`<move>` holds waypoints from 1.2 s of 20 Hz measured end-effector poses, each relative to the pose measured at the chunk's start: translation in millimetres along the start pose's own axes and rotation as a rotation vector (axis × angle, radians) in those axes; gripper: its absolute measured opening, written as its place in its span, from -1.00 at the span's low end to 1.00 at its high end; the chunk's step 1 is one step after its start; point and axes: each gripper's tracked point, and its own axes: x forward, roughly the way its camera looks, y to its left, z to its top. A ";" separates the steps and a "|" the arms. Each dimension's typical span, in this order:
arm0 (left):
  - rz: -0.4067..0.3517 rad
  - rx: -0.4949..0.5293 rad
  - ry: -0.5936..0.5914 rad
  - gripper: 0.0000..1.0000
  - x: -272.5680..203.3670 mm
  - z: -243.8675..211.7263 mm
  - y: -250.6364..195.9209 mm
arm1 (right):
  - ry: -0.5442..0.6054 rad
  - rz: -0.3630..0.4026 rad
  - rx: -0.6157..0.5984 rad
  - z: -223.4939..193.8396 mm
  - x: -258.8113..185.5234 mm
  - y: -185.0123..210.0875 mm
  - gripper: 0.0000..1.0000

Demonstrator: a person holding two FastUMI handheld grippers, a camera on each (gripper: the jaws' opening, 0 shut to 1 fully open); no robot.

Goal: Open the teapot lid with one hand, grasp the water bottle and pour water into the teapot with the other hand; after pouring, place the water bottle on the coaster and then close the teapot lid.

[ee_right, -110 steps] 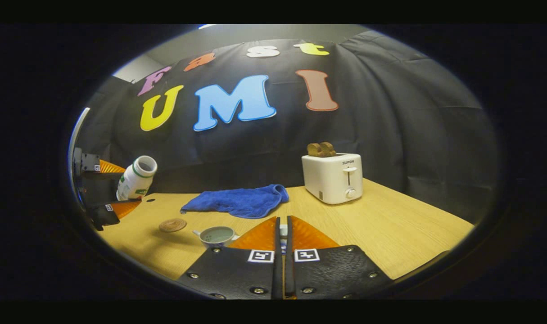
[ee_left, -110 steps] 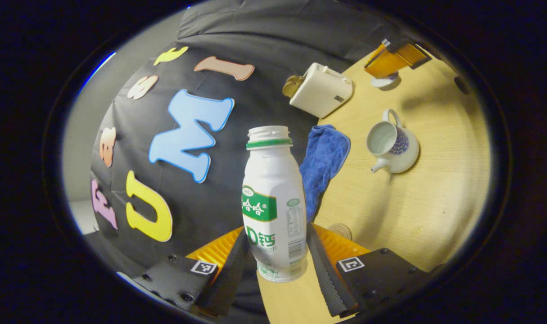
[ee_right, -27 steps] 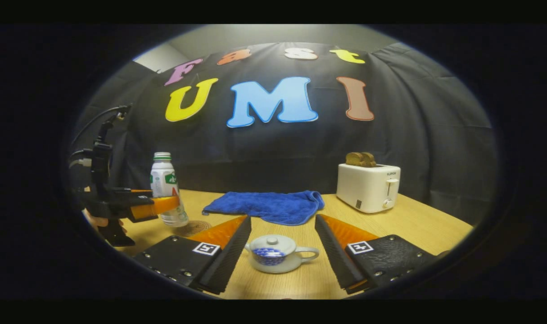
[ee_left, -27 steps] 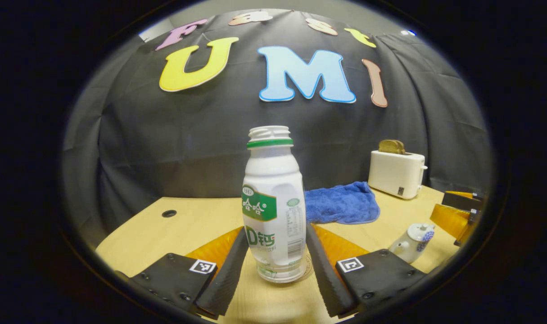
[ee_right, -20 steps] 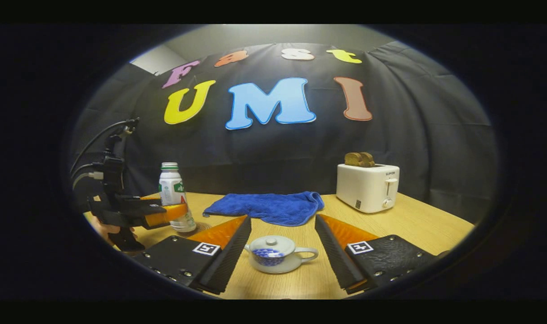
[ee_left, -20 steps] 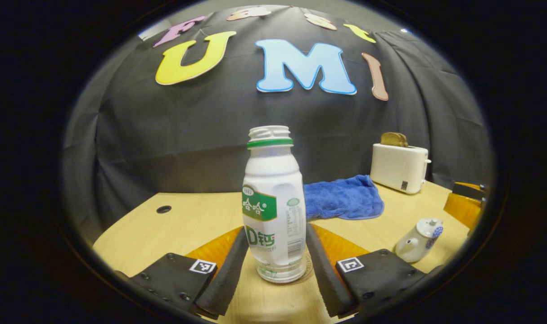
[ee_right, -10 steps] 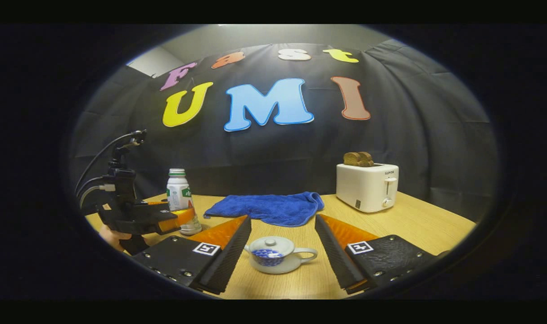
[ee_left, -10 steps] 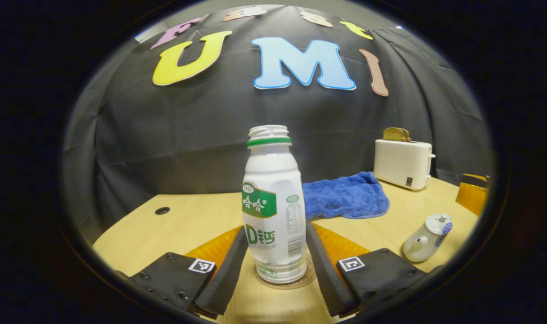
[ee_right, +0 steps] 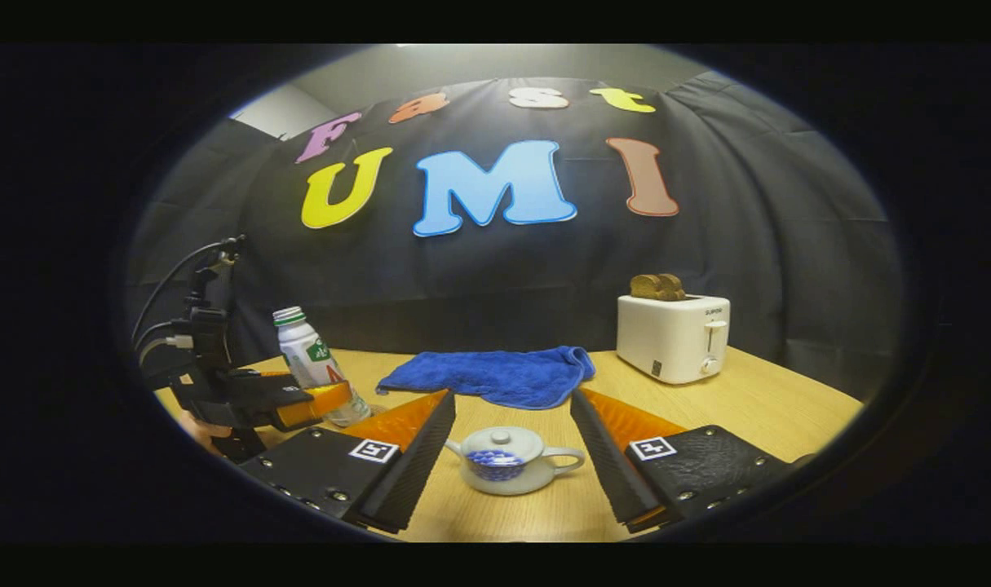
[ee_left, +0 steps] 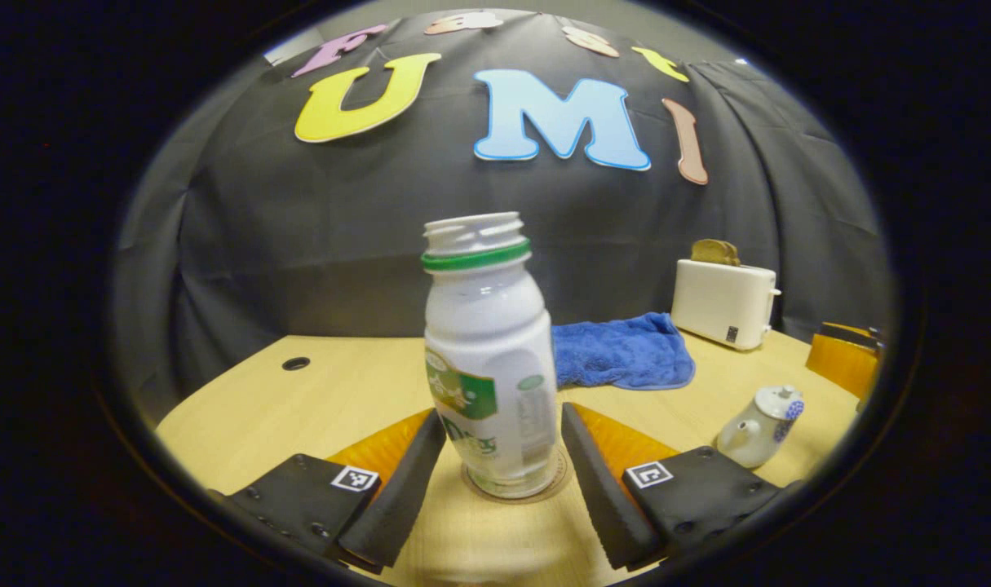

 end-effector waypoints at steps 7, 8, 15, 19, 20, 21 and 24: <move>-0.006 0.035 -0.005 1.00 -2.7 2.2 -2.6 | -0.006 0.009 -0.046 -1.4 -0.2 7.4 0.75; -0.005 0.041 -0.005 0.77 -2.3 2.7 -3.1 | -0.005 0.009 -0.045 -2.0 0.0 7.0 0.75; -0.005 0.091 -0.032 1.00 2.4 12.2 -8.8 | -0.002 0.007 -0.040 -2.4 0.7 5.7 0.75; -0.007 0.080 -0.039 0.94 -1.6 19.4 -8.7 | 0.003 0.011 -0.035 -2.9 0.7 6.7 0.76; -0.006 0.074 -0.035 0.92 -3.8 18.7 -8.7 | 0.002 0.012 -0.035 -2.5 0.4 7.2 0.76; -0.007 0.068 -0.027 0.96 -4.1 17.1 -8.9 | 0.002 0.013 -0.035 -2.8 0.5 7.1 0.75; -0.015 0.048 -0.022 1.00 -12.4 15.3 -9.8 | 0.005 0.017 -0.033 -3.7 0.8 8.7 0.75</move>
